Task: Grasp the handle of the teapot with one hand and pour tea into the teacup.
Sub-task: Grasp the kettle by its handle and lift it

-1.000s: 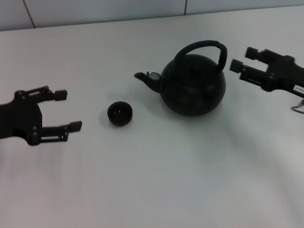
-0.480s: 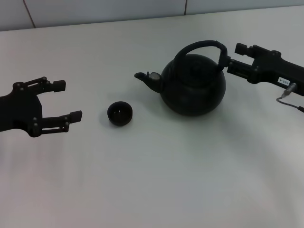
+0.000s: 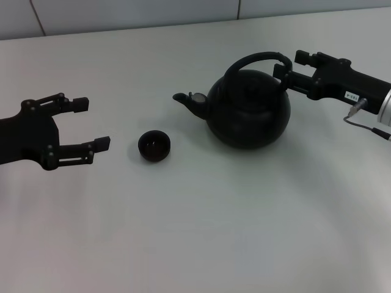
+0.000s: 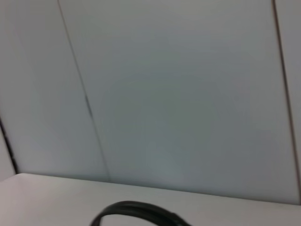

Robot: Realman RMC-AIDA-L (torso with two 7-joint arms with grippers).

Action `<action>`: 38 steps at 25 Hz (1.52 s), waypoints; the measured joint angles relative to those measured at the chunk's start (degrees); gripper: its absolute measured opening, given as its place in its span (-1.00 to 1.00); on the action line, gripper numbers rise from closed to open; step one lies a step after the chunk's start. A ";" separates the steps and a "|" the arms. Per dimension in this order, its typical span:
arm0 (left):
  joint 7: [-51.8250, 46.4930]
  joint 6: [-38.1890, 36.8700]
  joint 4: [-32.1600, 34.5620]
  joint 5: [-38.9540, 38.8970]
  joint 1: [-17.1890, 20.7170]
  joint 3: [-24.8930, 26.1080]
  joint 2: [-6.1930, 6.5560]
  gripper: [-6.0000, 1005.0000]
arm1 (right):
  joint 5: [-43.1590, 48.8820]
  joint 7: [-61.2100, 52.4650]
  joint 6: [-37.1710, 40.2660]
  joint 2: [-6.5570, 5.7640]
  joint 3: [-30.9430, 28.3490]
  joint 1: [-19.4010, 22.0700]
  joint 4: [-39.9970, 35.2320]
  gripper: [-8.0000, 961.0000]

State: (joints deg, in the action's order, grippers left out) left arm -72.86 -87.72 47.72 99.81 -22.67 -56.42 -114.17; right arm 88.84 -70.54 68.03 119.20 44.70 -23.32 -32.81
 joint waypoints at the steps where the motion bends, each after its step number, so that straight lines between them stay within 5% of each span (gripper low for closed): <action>1: 0.00 0.00 0.00 0.00 0.00 0.00 0.00 0.72 | -0.10 0.00 -0.45 0.00 -0.12 -0.07 0.09 0.48; 32: 0.01 2.21 0.02 0.03 -0.73 -0.05 -0.46 0.72 | -3.40 0.86 -5.97 -0.02 0.04 -3.36 3.04 0.45; 38: -0.01 2.20 0.07 0.03 -0.62 0.00 -0.45 0.72 | -3.58 1.76 -6.16 0.04 -0.12 -3.30 3.35 -0.27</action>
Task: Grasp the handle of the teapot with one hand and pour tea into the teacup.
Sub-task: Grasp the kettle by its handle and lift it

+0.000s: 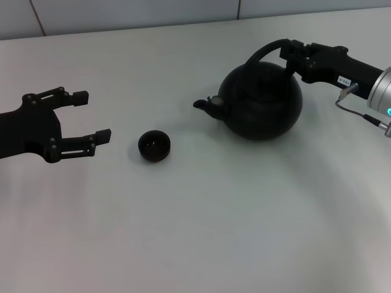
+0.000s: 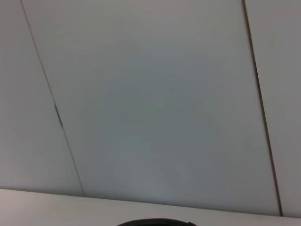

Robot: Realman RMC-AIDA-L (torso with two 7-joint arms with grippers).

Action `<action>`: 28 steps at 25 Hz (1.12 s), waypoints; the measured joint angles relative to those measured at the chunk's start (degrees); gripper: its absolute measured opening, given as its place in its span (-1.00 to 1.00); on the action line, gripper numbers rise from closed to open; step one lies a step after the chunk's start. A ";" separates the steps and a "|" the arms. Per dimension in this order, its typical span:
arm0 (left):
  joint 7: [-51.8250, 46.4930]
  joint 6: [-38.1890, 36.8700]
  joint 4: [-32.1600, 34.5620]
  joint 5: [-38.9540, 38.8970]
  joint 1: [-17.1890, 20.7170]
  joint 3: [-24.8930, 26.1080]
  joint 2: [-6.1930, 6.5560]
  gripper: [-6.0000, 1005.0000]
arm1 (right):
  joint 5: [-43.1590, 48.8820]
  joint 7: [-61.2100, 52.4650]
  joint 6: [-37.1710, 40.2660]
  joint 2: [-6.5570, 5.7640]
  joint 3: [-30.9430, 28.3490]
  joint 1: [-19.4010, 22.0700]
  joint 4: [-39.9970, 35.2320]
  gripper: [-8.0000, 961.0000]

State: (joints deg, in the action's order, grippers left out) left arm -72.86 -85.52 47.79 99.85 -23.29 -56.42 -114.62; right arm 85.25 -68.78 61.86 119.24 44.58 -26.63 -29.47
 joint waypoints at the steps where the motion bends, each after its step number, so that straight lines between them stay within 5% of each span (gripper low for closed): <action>1: 0.00 0.00 0.00 0.00 0.00 0.00 0.00 0.72 | -0.28 0.59 0.00 0.04 -0.11 0.00 0.21 -0.37; 7: 0.00 -0.10 0.11 -0.04 0.15 0.23 -0.10 0.72 | -2.28 3.02 0.15 0.11 -0.36 -0.20 1.25 -0.55; 28: 0.00 0.00 0.64 -0.10 -0.05 0.44 -0.36 0.72 | -3.98 9.69 -1.62 0.10 -0.56 -1.33 4.01 -0.62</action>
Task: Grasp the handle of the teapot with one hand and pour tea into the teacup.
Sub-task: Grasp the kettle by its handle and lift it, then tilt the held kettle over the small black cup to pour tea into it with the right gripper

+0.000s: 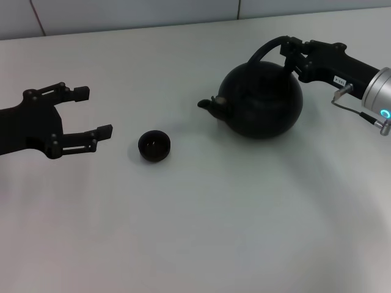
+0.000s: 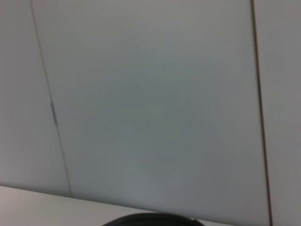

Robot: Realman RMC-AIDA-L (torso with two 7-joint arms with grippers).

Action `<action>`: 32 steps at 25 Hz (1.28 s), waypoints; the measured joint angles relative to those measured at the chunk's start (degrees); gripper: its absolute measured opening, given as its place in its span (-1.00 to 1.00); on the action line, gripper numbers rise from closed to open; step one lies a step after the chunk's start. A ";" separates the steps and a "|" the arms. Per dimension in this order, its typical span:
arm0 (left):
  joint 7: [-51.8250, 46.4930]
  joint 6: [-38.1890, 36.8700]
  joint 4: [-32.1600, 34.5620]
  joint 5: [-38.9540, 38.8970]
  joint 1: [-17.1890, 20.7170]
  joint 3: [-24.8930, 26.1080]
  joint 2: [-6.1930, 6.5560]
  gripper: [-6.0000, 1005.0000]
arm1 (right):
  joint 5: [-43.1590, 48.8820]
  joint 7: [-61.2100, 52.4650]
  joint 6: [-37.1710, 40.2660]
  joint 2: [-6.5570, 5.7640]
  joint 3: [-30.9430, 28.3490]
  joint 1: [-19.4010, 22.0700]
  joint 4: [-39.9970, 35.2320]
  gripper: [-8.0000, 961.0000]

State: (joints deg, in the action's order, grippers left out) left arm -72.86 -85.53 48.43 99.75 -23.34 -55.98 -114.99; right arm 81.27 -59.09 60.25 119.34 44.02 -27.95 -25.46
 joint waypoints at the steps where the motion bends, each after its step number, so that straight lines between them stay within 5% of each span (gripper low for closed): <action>1: 0.06 0.01 0.01 0.00 -0.16 0.00 -0.11 0.72 | -0.03 0.00 -0.21 0.00 0.00 0.00 0.04 -0.63; 32: 0.53 0.80 0.63 0.00 -0.14 0.09 -0.50 0.72 | -2.58 0.56 2.11 -0.15 1.40 -2.47 -0.75 -0.71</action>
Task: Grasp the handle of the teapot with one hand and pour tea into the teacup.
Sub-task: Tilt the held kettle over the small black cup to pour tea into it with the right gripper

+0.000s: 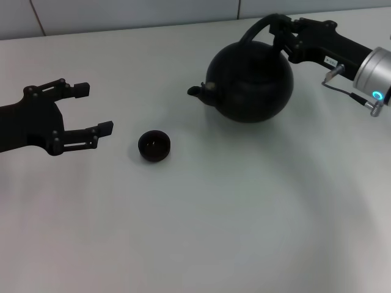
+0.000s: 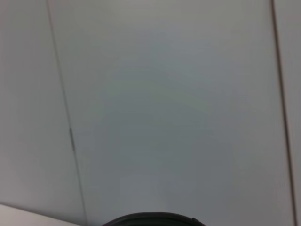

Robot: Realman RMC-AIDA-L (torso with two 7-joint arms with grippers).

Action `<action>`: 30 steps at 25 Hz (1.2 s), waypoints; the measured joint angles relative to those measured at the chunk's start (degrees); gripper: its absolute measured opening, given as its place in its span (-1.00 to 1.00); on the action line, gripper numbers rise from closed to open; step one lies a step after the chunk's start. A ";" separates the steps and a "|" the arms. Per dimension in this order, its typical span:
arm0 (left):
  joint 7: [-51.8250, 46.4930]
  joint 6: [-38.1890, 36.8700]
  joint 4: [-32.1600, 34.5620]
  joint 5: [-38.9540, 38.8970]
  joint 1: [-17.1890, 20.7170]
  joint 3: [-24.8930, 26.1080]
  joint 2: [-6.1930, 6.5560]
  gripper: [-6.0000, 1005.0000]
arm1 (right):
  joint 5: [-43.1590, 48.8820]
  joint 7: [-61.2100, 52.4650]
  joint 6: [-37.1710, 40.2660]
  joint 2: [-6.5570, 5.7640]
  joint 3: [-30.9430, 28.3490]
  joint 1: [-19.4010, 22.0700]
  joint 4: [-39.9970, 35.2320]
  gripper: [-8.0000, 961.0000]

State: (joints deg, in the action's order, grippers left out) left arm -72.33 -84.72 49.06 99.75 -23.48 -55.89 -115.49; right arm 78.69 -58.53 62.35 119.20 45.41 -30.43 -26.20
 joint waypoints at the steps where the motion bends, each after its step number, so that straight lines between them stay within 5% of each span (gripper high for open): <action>1: -0.04 0.00 0.02 0.01 0.03 0.01 0.00 0.72 | 0.06 -0.19 -0.05 -0.02 0.41 -0.18 -0.19 -0.71; 30: -1.73 -1.55 3.74 0.06 3.72 -0.28 0.05 0.72 | 3.58 -5.27 -7.30 -0.29 14.93 -3.88 -8.27 -0.71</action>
State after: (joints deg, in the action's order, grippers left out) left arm -74.07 -86.27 52.80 99.81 -19.76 -56.17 -115.44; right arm 82.27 -63.80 55.05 118.91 60.35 -34.31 -34.48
